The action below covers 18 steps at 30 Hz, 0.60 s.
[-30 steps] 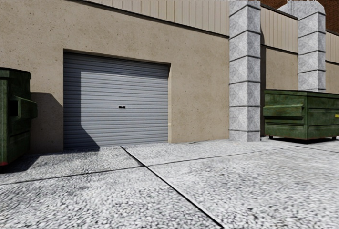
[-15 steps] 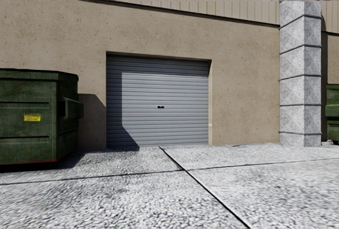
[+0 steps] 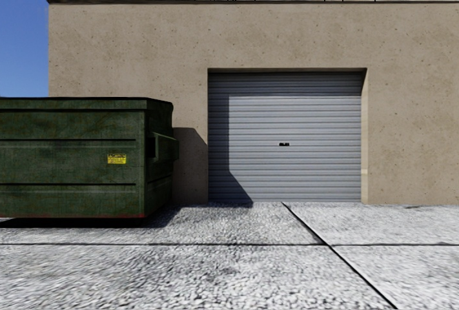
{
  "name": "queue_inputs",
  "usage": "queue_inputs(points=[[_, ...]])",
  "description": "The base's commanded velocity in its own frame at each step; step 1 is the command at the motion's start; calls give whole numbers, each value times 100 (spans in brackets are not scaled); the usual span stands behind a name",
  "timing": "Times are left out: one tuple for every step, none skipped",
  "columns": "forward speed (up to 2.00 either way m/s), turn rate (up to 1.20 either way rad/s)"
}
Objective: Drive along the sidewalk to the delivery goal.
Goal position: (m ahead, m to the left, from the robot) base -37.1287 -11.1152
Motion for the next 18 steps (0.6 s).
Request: queue_inputs(points=[[68,64],[74,64],[79,65],[79,65],[81,65],[83,65],[87,65],[89,66],[89,66],[92,66],[95,67],[96,67],[96,67],[96,67],[97,67],[98,67],[98,67],[98,67]])
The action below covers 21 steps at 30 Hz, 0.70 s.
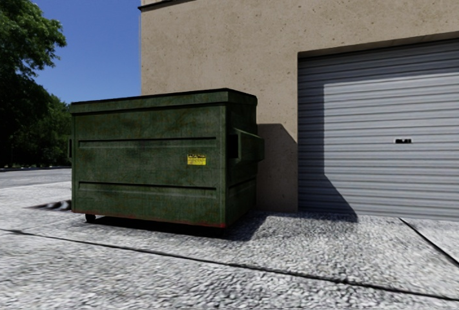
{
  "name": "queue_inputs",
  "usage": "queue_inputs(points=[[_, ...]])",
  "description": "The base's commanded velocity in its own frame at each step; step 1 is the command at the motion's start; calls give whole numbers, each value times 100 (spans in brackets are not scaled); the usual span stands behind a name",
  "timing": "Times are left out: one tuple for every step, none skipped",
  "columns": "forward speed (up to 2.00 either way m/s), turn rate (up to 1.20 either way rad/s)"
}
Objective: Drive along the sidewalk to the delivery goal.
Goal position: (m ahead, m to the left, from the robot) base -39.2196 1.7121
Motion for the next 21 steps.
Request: queue_inputs(points=[[98,67],[98,67],[98,67],[98,71],[98,76],[98,76],[98,78],[98,78],[98,78],[98,78],[98,78],[98,78],[98,78],[98,78],[98,79],[98,79],[98,79],[98,79],[98,79],[98,79],[98,79]])
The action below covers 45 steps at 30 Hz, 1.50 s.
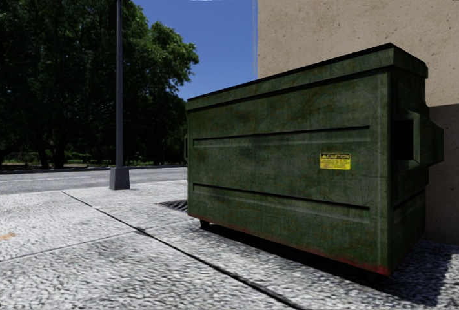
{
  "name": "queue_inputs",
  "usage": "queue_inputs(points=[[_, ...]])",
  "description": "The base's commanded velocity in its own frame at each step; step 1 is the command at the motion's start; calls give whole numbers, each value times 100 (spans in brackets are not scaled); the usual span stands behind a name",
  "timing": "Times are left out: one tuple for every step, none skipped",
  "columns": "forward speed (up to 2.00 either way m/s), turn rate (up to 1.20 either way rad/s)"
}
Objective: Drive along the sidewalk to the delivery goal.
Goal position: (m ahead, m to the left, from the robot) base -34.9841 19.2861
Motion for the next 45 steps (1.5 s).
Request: queue_inputs(points=[[98,79],[98,79],[98,79],[98,79],[98,79],[98,79],[98,79],[98,79],[98,80],[98,80],[98,80],[98,80],[99,80],[108,80],[120,80],[131,80],[131,80],[152,80],[176,80],[188,80],[191,80],[191,80],[191,80],[192,80],[193,81],[200,81],[200,81],[200,81],[200,81],[200,81],[200,81],[200,81],[200,81],[200,82],[200,82],[200,82],[200,82],[200,82],[200,82],[200,82],[200,82],[200,82],[200,83],[200,83],[200,83]])
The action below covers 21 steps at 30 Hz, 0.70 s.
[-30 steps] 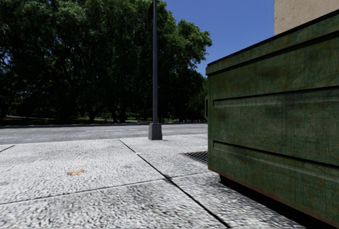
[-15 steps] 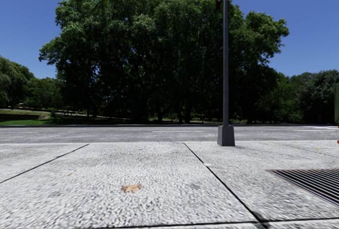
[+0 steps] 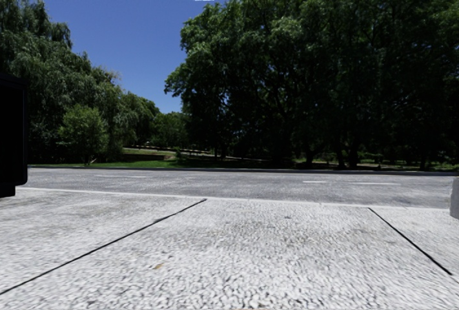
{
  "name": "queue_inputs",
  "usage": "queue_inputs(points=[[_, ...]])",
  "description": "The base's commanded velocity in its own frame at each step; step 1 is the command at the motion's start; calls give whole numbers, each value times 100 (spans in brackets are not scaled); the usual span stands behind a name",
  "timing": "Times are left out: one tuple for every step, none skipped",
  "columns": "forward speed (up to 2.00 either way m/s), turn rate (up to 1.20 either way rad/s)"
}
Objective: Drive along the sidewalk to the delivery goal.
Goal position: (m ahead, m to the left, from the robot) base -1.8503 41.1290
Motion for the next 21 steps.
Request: queue_inputs(points=[[200,83],[200,83],[200,83],[200,83],[200,83],[200,83],[200,83],[200,83],[200,83],[200,83],[200,83],[200,83],[200,84],[200,84],[200,84],[200,84],[200,84],[200,84],[200,84],[200,85],[200,85]])
